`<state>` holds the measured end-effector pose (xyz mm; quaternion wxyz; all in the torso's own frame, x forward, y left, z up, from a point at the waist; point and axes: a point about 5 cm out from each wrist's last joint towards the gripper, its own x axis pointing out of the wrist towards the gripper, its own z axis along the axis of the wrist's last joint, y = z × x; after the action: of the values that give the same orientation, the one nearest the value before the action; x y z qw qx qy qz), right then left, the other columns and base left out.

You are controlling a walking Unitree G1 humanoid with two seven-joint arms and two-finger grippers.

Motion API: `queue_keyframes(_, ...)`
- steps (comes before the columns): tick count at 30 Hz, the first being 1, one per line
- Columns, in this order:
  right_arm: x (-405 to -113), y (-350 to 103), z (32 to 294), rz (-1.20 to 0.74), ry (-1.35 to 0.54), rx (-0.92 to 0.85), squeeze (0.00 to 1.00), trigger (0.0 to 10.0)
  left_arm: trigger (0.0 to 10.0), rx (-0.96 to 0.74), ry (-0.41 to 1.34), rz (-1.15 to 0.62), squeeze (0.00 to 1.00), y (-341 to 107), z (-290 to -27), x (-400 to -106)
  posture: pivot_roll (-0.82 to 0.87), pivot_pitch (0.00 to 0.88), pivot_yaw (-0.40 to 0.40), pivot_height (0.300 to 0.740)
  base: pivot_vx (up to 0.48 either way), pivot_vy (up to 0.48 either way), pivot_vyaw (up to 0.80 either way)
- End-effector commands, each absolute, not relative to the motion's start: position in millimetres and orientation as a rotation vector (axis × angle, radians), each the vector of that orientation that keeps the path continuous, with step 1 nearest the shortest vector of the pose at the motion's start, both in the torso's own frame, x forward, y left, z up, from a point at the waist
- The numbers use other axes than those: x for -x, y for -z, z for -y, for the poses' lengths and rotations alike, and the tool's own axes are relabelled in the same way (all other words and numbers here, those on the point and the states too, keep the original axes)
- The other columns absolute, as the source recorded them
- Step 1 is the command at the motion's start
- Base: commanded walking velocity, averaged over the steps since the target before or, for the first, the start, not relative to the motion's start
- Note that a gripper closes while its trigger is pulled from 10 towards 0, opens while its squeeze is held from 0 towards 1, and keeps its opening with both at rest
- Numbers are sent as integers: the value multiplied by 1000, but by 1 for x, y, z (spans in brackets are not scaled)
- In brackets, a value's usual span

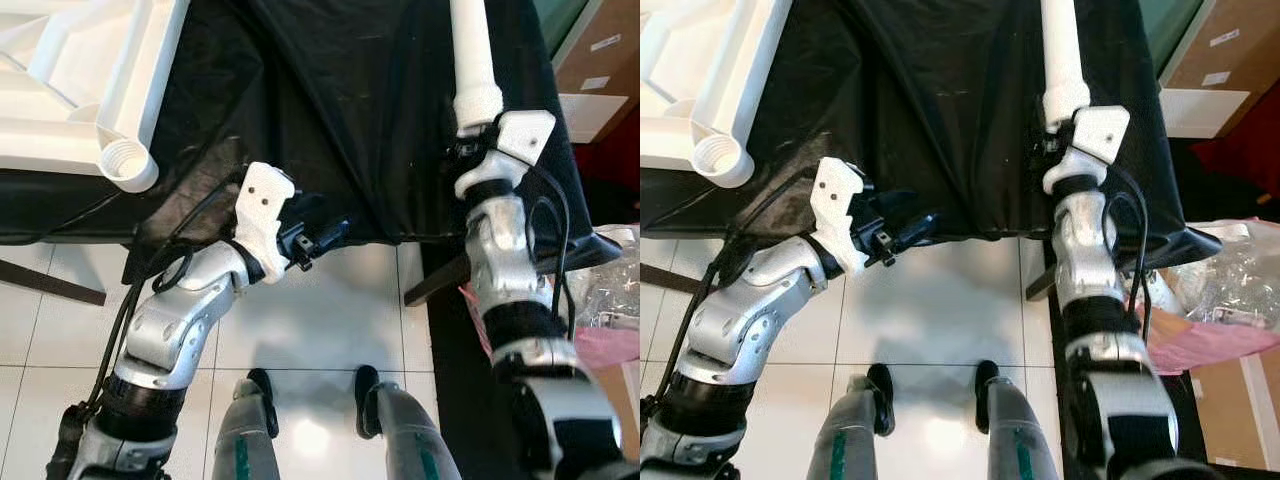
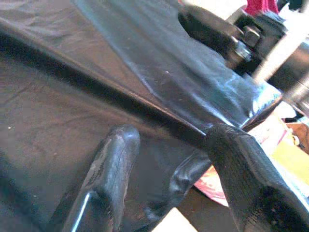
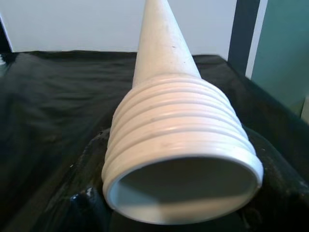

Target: Building children table

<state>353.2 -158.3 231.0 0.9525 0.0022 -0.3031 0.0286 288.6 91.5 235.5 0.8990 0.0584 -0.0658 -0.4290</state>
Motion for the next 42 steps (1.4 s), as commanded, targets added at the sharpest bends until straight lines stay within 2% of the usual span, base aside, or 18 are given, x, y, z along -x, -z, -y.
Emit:
queue_keyframes(1, -348, -233, 157, 637, -68, -5, 0, 10000, 10000, -129, 906, 134, 0, -232, -90, -288, 73, 304, 2, 740, 0, 0, 0)
queue_keyframes(4, -344, -229, 154, 627, -80, -22, 0, 10000, 10000, -98, 918, 119, 0, -232, -91, -291, 65, 291, 4, 740, 0, 0, 0)
queue_keyframes(5, -331, -221, 145, 624, -109, -52, 0, 10000, 10000, -27, 921, 103, 1000, -234, -94, -302, 44, 268, 9, 740, 0, 0, 0)
queue_keyframes(8, -320, -215, 136, 620, -137, -79, 0, 10000, 10000, 39, 920, 97, 1000, -239, -96, -314, 33, 258, 14, 740, 0, 0, 0)
queue_keyframes(10, -301, -209, 124, 607, -191, -111, 0, 10000, 10000, 165, 949, 102, 1000, -252, -95, -335, 21, 246, 21, 740, 0, 0, 0)
queue_keyframes(14, -295, -208, 120, 593, -214, -113, 0, 10000, 10000, 219, 969, 108, 1000, -258, -91, -342, 21, 246, 21, 740, 0, 0, 0)
queue_keyframes(15, -293, -209, 119, 587, -228, -112, 0, 10000, 10000, 269, 985, 105, 753, -263, -88, -347, 11, 243, 29, 740, 0, 0, 0)
queue_keyframes(16, -293, -209, 119, 587, -228, -112, 0, 10000, 10000, 269, 985, 105, 753, -263, -88, -347, 11, 243, 29, 740, 0, 0, 0)
queue_keyframes(17, -290, -209, 117, 586, -246, -109, 0, 10000, 10000, 308, 1012, 100, 0, -267, -85, -351, 6, 242, 35, 740, 0, 0, 0)
queue_keyframes(20, -285, -209, 112, 587, -289, -100, 0, 10000, 10000, 392, 1066, 84, 0, -274, -77, -355, -4, 241, 46, 740, 0, 0, 0)
queue_keyframes(28, -275, -207, 102, 573, -345, -97, 0, 10000, 10000, 449, 1100, 61, 0, -276, -73, -359, -10, 241, 53, 740, 0, 0, 0)
queue_keyframes(38, -265, -207, 88, 540, -450, -104, 0, 10000, 10000, 524, 1122, 53, 0, -283, -76, -368, -5, 235, 48, 740, 0, 0, 0)
queue_keyframes(42, -256, -199, 74, 498, -578, -75, 0, 10000, 10000, 631, 1125, 75, 0, -300, -85, -377, -5, 232, 49, 740, 0, 0, 0)
